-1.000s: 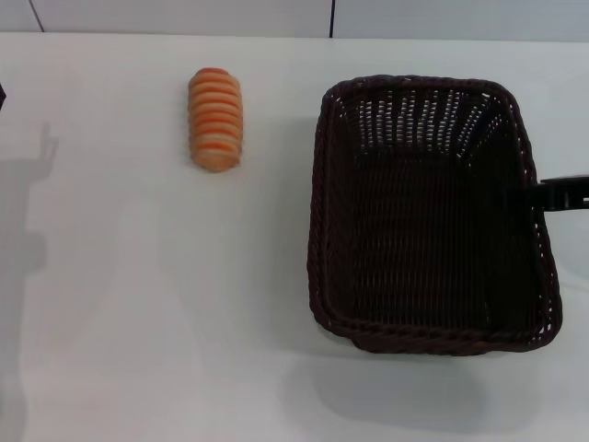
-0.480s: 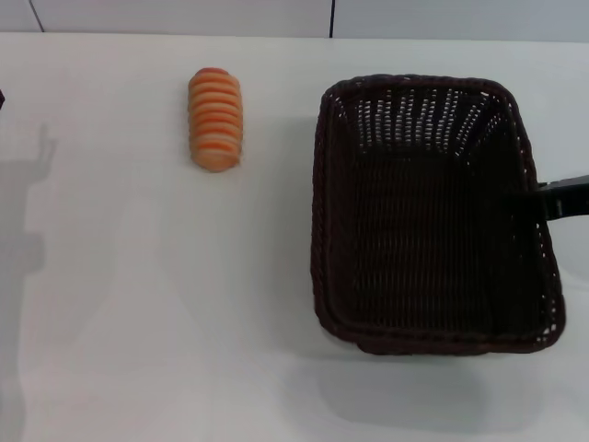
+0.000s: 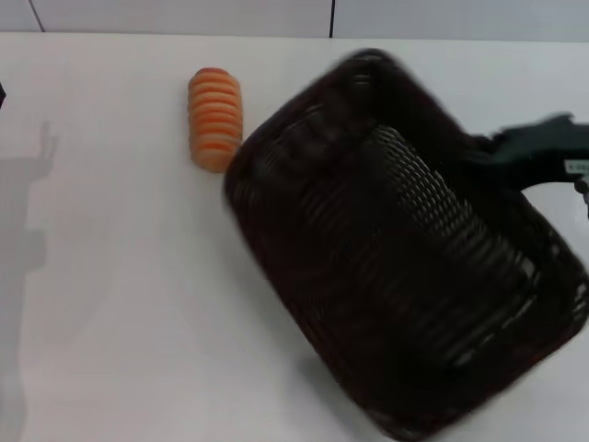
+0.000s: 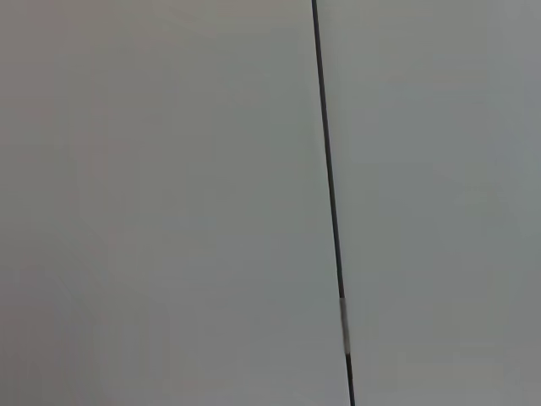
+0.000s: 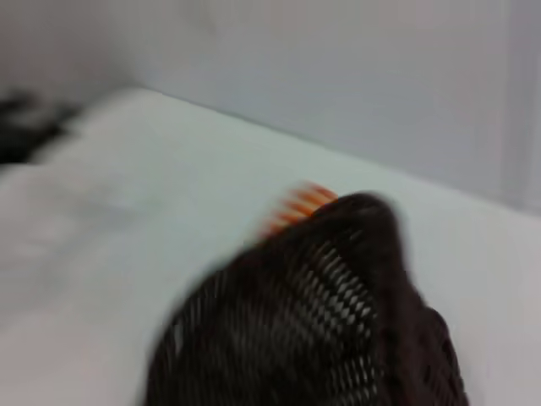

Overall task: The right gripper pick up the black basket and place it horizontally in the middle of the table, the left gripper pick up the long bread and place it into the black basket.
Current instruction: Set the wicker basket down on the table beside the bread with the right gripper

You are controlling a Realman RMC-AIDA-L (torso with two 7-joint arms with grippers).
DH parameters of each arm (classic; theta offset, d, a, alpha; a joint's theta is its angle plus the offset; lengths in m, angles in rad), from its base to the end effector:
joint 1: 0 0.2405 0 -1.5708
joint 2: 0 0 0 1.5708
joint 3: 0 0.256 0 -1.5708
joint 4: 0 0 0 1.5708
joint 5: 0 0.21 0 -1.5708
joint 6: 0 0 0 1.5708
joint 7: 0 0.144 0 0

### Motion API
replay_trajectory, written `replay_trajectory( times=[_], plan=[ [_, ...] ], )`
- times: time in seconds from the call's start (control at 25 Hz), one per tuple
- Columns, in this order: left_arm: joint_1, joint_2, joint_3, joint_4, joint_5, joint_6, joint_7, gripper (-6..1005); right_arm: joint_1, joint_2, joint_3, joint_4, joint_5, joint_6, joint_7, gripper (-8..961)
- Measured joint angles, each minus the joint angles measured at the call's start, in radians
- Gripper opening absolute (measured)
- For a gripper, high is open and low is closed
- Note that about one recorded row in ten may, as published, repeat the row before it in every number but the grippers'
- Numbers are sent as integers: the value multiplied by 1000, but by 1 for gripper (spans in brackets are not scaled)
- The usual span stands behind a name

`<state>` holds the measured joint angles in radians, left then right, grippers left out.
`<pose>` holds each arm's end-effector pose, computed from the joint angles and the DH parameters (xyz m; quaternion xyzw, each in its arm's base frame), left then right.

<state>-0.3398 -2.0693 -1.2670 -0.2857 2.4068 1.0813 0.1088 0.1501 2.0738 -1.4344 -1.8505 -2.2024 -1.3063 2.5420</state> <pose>-0.3624 0.3259 0.0305 -0.6006 -0.2345 -0.2254 0.7304 0.1539 0.2999 0.0457 -0.9155 0.3004 0.0863 0.2533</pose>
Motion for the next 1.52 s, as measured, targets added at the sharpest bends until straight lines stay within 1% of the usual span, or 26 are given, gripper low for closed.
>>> replay_trajectory(
  times=[0.04,0.08,0.12,0.16,0.2,0.32,0.4,0.64,0.68,0.76,0.88,0.96,1.04,1.08,1.24,1.28,1.52],
  plan=[
    [-1,0,0,-1,0,0,0,852,7,0,0,-27,28,-22,-20,252],
    [-1,-1,0,-2,0,0,0,852,37,0,-2,-68,48,-61,-30,237],
    [-1,-1,0,-2,0,0,0,852,37,0,-2,-68,48,-61,-30,234],
    [-1,-2,1,-4,0,0,0,852,70,0,-3,-95,52,-95,-30,231],
    [-1,-2,2,-5,0,0,0,852,70,0,-3,-95,52,-95,-30,229],
    [0,-3,4,-7,0,0,0,852,127,0,-5,-106,57,-141,-39,223],
    [3,-4,4,-7,0,0,0,852,137,0,-8,-104,63,-149,-46,222],
    [7,-6,4,-9,0,0,-1,852,184,0,-34,-51,179,-228,-167,221],
    [7,-6,4,-9,0,0,-1,852,202,0,-35,-22,187,-268,-210,221],
    [7,-6,4,-10,0,0,-1,852,208,0,-35,-9,187,-287,-234,220],
    [5,-6,4,-10,-1,-2,-1,852,216,1,-37,33,184,-350,-344,220],
    [3,-6,5,-10,-1,-2,-1,852,214,1,-34,40,181,-350,-355,220],
    [1,-6,5,-10,-1,-2,-1,852,212,1,-22,52,178,-341,-362,186],
    [0,-6,5,-11,-1,-3,-1,852,209,1,0,65,173,-326,-366,170],
    [-1,-6,5,-12,-1,-3,-2,851,208,2,15,72,139,-305,-366,101],
    [-2,-6,5,-12,-2,-3,-2,851,207,4,11,72,95,-282,-364,83],
    [-2,-6,4,-12,-2,-3,-19,851,217,4,-34,86,12,-228,-357,72]
  ],
)
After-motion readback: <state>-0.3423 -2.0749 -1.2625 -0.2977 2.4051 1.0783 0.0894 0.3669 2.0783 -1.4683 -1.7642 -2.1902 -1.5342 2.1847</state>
